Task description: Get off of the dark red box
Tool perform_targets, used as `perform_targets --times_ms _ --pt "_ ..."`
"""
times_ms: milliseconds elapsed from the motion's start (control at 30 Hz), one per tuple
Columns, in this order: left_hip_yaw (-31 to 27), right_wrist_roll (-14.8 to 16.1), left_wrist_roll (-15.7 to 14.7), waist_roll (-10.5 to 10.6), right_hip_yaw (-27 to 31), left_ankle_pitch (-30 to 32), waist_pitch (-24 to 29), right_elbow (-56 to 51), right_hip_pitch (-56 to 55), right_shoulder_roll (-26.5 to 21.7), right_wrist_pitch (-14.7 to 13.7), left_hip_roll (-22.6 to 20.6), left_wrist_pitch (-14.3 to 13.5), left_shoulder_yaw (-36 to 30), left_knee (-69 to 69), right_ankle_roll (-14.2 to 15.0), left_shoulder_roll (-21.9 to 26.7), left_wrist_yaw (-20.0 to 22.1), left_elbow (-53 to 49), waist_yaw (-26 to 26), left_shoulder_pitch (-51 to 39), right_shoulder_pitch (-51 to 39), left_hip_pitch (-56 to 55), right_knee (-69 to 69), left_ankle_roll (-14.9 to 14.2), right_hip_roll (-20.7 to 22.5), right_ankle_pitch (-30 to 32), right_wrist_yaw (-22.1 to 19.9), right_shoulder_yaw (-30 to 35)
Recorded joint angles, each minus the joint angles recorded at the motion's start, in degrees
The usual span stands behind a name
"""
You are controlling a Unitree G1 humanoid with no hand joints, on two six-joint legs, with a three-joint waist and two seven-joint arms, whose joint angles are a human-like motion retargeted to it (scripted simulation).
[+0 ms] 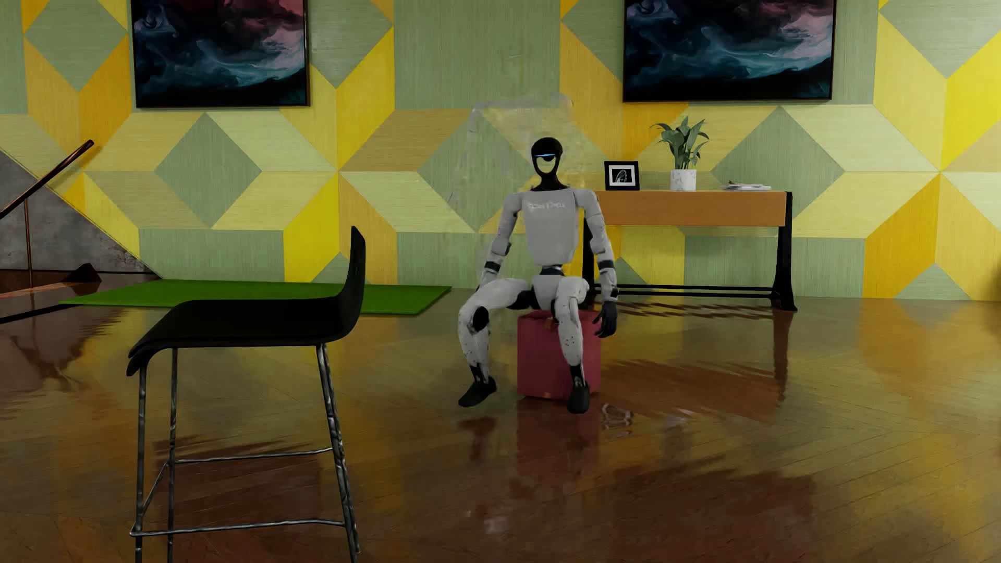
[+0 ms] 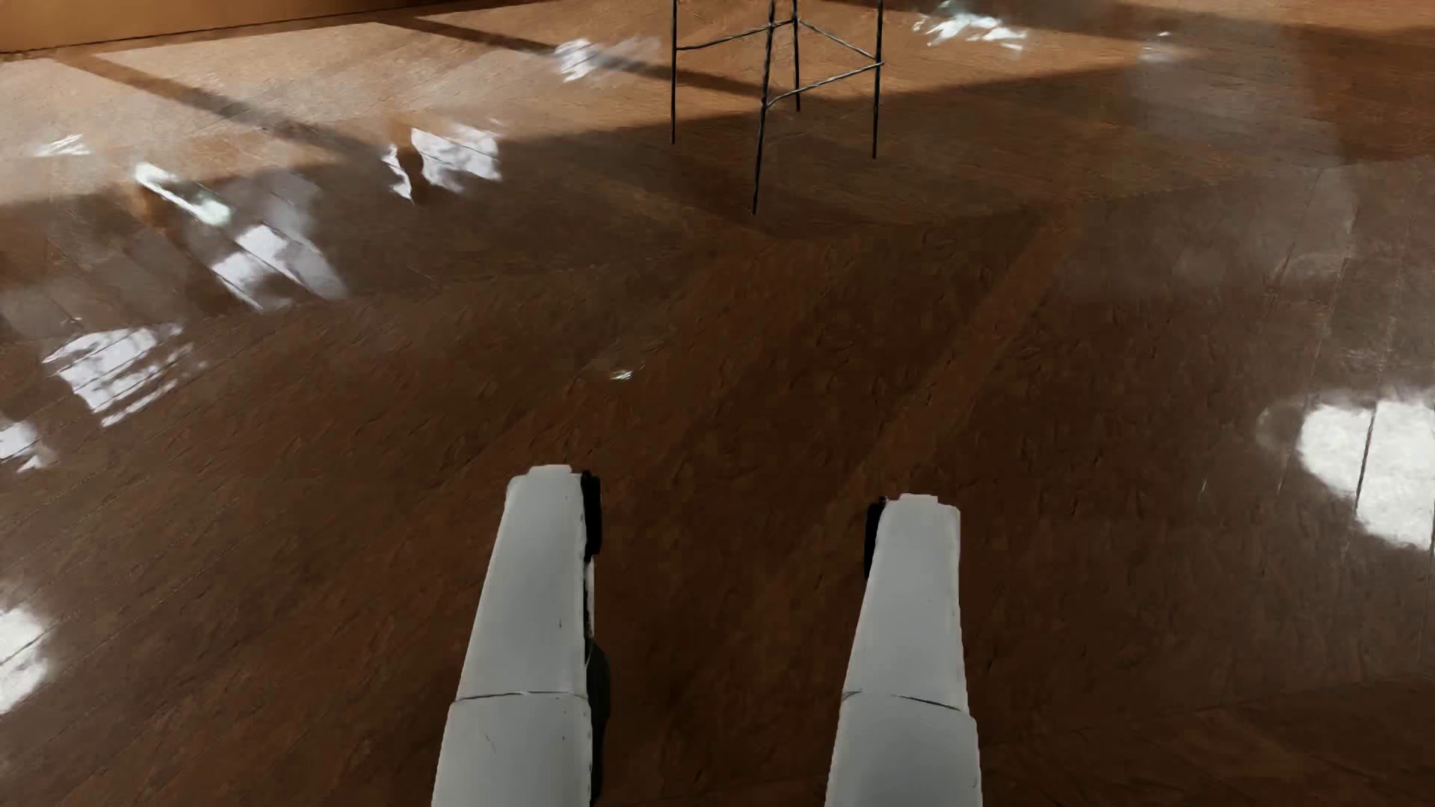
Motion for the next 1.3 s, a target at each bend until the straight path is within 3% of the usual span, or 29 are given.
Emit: perform_targets --times_ms 67,167,233,433,633,733,800,867,900,933,1000,1033,1067,1133,1167,1200,1233,1300 --pt "0.0 1.3 0.4 0.0 0.1 0.1 -0.1 -3.4 0.1 0.3 -0.3 -0.3 -0.3 0.2 -0.1 -0.1 -0.6 -1.5 -2.3 0.1 1.6 1.8 0.3 0.1 0.0 -0.1 0.1 0.4 -1.0" --pt "0.0 0.1 0.9 0.1 0.3 0.4 -0.2 -7.7 0.3 -0.5 -1.8 -0.7 -1.0 -0.9 -0.4 -0.2 -1.0 -2.6 -5.1 0.0 1.3 1.8 1.0 0.1 0.0 -0.1 0.2 2.0 0.2" --pt "0.1 -1.6 0.6 0.3 0.3 0.5 -0.1 -8.0 0.5 -0.8 -2.4 -0.9 -1.2 -2.0 -0.5 -0.3 -1.2 -1.2 -5.2 0.0 -0.2 -0.1 1.3 0.0 0.3 0.1 0.3 1.0 1.9" --pt "0.2 -0.8 -0.4 0.6 0.4 0.4 1.0 -5.5 1.0 -0.9 -1.5 -1.1 -1.2 -4.3 -0.5 -0.3 -0.4 0.5 -6.3 -0.4 -3.6 -4.4 2.1 0.2 0.5 0.2 -0.1 -2.3 3.6" --pt "0.1 -0.5 -1.4 0.6 0.9 0.0 4.2 -5.9 -1.5 -1.3 -1.4 -0.5 -0.9 -4.2 -0.5 -0.8 -0.5 1.2 -7.3 -0.5 -6.0 -5.7 0.0 0.5 -0.2 0.7 -2.2 -2.5 3.4" --pt "-0.2 1.4 -2.2 0.5 1.6 -0.7 5.7 -13.7 -5.1 -3.2 -1.6 0.2 -0.9 -3.1 0.0 -0.6 0.8 0.5 -12.3 -0.7 -6.1 -3.4 -3.5 0.9 -0.9 1.3 -2.8 -0.4 0.3" --pt "-0.8 3.1 -5.2 0.4 2.2 -1.4 6.2 -25.6 -8.7 -6.1 -2.0 0.8 -1.1 -0.5 0.7 -0.2 3.0 2.5 -19.9 -0.8 -4.5 0.6 -7.0 1.5 -1.6 1.8 -3.0 -1.2 -3.4" --pt "-1.5 4.0 -10.0 0.0 2.9 -2.0 6.5 -41.3 -12.6 -9.5 -2.8 1.7 -1.7 3.5 1.7 -0.2 5.7 8.3 -32.3 -0.9 -1.3 5.3 -10.8 2.2 -2.6 2.6 -3.0 -5.4 -6.7" --pt "-1.8 4.5 -12.4 -0.3 3.3 -2.3 6.8 -49.1 -14.8 -11.3 -3.3 2.3 -2.8 5.6 2.1 -0.1 7.0 13.1 -39.8 -1.0 0.1 6.7 -12.7 2.6 -3.3 3.1 -2.5 -10.1 -7.3" --pt "-2.2 2.6 -13.6 -0.6 3.7 -2.5 7.1 -56.3 -16.9 -13.1 -3.8 2.8 -4.4 7.2 2.6 0.2 8.4 18.4 -48.0 -1.1 1.2 7.5 -14.7 2.9 -3.9 3.2 -2.0 -16.3 -7.7" --pt "-2.8 1.0 -14.4 -1.3 4.2 -3.1 8.7 -67.6 -20.7 -18.0 -5.7 3.4 -8.3 9.0 3.3 0.6 12.8 28.3 -63.9 -1.0 0.2 6.1 -18.3 3.7 -5.1 3.5 -2.0 -29.1 -6.7" --pt "-3.1 -0.8 -13.3 -1.8 4.4 -3.4 9.6 -71.9 -22.7 -21.1 -7.5 3.6 -11.0 8.7 3.4 0.7 16.0 32.2 -70.8 -1.0 -1.7 3.2 -20.2 3.9 -5.7 3.7 -2.2 -34.2 -4.7" --pt "-3.5 -2.7 -11.5 -2.4 4.6 -3.7 10.7 -75.2 -24.7 -24.5 -9.2 3.9 -12.4 7.8 3.5 0.9 19.8 32.4 -76.6 -1.0 -4.3 -1.7 -22.0 4.0 -6.3 3.9 -2.4 -36.0 -1.3" --pt "-4.0 -4.9 -9.5 -3.2 4.6 -4.2 13.4 -79.2 -28.1 -31.6 -11.5 4.1 -13.4 3.9 3.4 1.5 29.5 24.3 -84.9 -1.3 -11.9 -17.3 -25.5 3.9 -7.1 4.0 -3.0 -32.5 10.6" --pt "-4.4 -4.7 -10.4 -3.6 4.7 -4.6 14.6 -80.3 -29.9 -34.9 -12.3 4.5 -13.2 0.0 3.3 1.9 35.0 18.5 -87.6 -1.4 -17.1 -27.8 -27.2 3.8 -7.4 4.2 -3.2 -29.6 20.0" --pt "-4.7 -3.9 -11.5 -3.7 4.5 -5.1 16.0 -80.7 -31.2 -37.5 -13.2 4.8 -13.9 -6.2 3.3 2.2 40.0 15.9 -89.1 -1.5 -23.8 -40.3 -28.5 3.6 -7.6 4.4 -3.5 -27.5 31.7" --pt "-4.7 -3.3 -13.2 -3.7 4.4 -5.6 16.9 -80.9 -32.5 -39.1 -14.5 4.5 -15.3 -13.8 3.1 2.5 43.9 17.3 -89.5 -1.5 -31.3 -53.2 -29.9 3.5 -7.5 4.2 -4.0 -25.1 44.0" --pt "-4.4 -1.0 -16.2 -3.6 4.2 -6.5 19.6 -81.5 -34.1 -39.7 -16.1 4.2 -16.6 -27.7 2.2 2.7 48.5 19.7 -88.7 -1.4 -48.6 -74.8 -31.6 2.5 -7.1 4.3 -4.8 -30.1 64.2"
